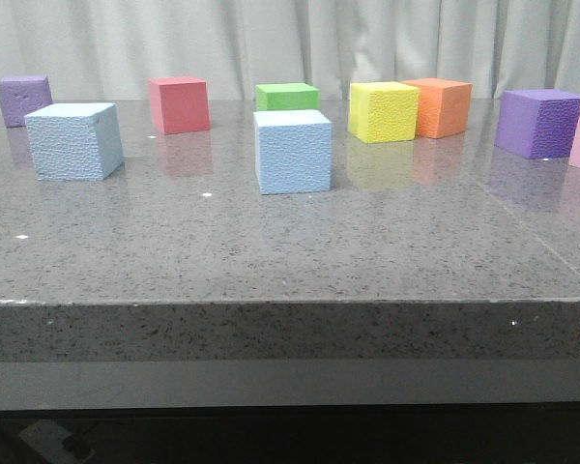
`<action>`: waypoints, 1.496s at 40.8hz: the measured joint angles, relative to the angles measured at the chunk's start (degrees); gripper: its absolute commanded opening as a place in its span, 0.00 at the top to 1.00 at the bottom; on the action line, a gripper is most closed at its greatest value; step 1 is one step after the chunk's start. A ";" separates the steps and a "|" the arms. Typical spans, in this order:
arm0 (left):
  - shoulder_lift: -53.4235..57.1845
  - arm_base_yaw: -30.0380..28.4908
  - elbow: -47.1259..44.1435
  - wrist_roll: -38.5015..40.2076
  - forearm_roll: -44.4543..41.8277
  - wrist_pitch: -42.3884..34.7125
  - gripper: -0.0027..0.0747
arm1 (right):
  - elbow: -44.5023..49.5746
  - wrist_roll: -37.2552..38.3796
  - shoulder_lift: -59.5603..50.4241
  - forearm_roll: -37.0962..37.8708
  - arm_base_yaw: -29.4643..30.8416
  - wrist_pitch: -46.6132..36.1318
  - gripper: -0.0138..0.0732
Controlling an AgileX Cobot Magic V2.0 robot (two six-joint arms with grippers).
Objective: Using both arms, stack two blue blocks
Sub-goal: 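Raise the right gripper away from the placed blue cube, then lower the left gripper onto the other light-blue cube and grasp it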
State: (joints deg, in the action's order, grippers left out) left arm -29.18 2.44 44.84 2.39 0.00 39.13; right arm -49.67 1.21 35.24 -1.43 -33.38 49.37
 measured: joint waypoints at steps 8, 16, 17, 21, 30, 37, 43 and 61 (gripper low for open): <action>-4.21 2.85 0.00 0.00 0.00 0.00 0.14 | 0.00 0.00 0.00 0.00 0.00 0.00 0.18; -11.88 11.73 2.60 0.00 -1.60 0.00 0.14 | 0.00 0.00 0.00 0.00 0.00 0.00 0.18; -12.97 12.48 3.05 0.00 -2.13 0.00 0.14 | 0.00 0.00 0.00 0.00 0.00 0.00 0.18; -18.41 14.59 5.67 0.00 -2.99 0.00 0.14 | 0.00 0.00 0.00 0.00 0.00 0.00 0.18; -32.88 15.07 13.75 0.00 -3.39 0.00 0.14 | 0.00 0.00 0.00 0.00 0.00 0.00 0.18; -43.06 15.07 20.82 0.00 -3.46 -0.04 0.14 | 0.00 0.00 0.00 0.00 0.00 0.00 0.18; -51.58 15.07 28.05 0.60 -3.52 1.88 0.14 | 0.00 0.00 0.00 0.00 0.00 0.00 0.18; -74.29 15.16 49.48 11.64 -7.98 15.95 0.14 | 0.00 0.00 0.00 0.00 0.00 0.00 0.18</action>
State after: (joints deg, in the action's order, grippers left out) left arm -103.47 17.59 94.32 14.04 -7.98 55.09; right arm -49.67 1.21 35.24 -1.43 -33.38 49.37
